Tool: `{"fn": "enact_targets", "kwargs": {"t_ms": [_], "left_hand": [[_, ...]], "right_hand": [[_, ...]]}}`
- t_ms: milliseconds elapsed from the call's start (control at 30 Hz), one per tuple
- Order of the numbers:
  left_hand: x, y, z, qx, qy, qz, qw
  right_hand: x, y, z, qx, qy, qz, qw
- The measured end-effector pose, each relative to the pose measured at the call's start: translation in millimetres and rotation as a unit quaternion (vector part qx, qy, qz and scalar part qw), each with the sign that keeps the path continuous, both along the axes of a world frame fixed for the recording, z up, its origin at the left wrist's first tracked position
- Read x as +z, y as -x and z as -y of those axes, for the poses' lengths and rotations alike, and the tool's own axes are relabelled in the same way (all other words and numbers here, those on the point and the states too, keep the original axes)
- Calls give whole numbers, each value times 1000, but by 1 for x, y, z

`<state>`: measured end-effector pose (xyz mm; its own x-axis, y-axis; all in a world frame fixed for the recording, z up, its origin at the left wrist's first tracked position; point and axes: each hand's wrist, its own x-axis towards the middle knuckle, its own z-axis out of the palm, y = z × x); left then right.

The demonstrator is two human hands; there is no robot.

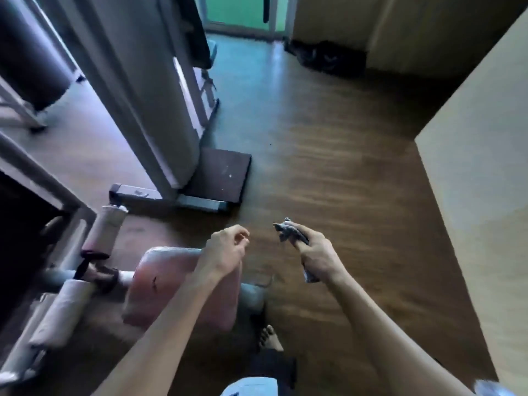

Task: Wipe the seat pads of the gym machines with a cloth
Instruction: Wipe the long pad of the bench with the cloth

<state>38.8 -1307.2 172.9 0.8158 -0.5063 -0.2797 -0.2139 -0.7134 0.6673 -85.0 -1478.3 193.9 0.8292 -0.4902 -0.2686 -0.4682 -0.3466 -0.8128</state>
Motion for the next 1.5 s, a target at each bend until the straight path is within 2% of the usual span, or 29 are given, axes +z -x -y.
{"fn": "enact_targets", "kwargs": {"t_ms": [133, 233, 400, 533, 600, 667, 767, 867, 1033, 1133, 1200, 1333, 1400, 1500], "left_hand": [[-11, -26, -23, 125, 10, -19, 992], [-18, -21, -55, 241, 14, -23, 970], [-25, 8, -87, 427, -11, -12, 904], [-66, 32, -81, 549, -14, -31, 835], [-98, 40, -64, 607, -10, -35, 794], [-130, 43, -37, 641, -13, -48, 766], [-191, 43, 0, 662, -11, -78, 746], [-269, 44, 28, 677, -24, -66, 732], [-392, 34, 28, 694, -73, 23, 716], [-444, 26, 6, 671, -154, 68, 722], [-464, 22, -5, 640, -193, 76, 739], [-482, 22, -14, 602, -272, 52, 749], [-485, 22, -13, 597, -289, 49, 746], [-485, 22, -11, 597, -299, 45, 743]], "right_hand": [[-16, -72, 2, 119, -9, -12, 993], [-24, -109, -11, 218, -16, -30, 975], [-38, -164, -36, 366, -8, -52, 929], [-76, -200, -52, 492, 21, -98, 865], [-106, -217, -55, 543, 27, -112, 832], [-141, -234, -52, 593, 44, -121, 795], [-201, -249, -36, 622, 67, -136, 768], [-274, -258, -13, 613, 82, -125, 776], [-397, -259, -2, 606, 68, -13, 793], [-454, -256, -11, 635, 94, 60, 764], [-478, -249, -15, 654, 165, 94, 733], [-491, -234, -21, 680, 262, 74, 681], [-497, -239, -35, 674, 276, 76, 682], [-501, -247, -61, 641, 288, 71, 708]]}}
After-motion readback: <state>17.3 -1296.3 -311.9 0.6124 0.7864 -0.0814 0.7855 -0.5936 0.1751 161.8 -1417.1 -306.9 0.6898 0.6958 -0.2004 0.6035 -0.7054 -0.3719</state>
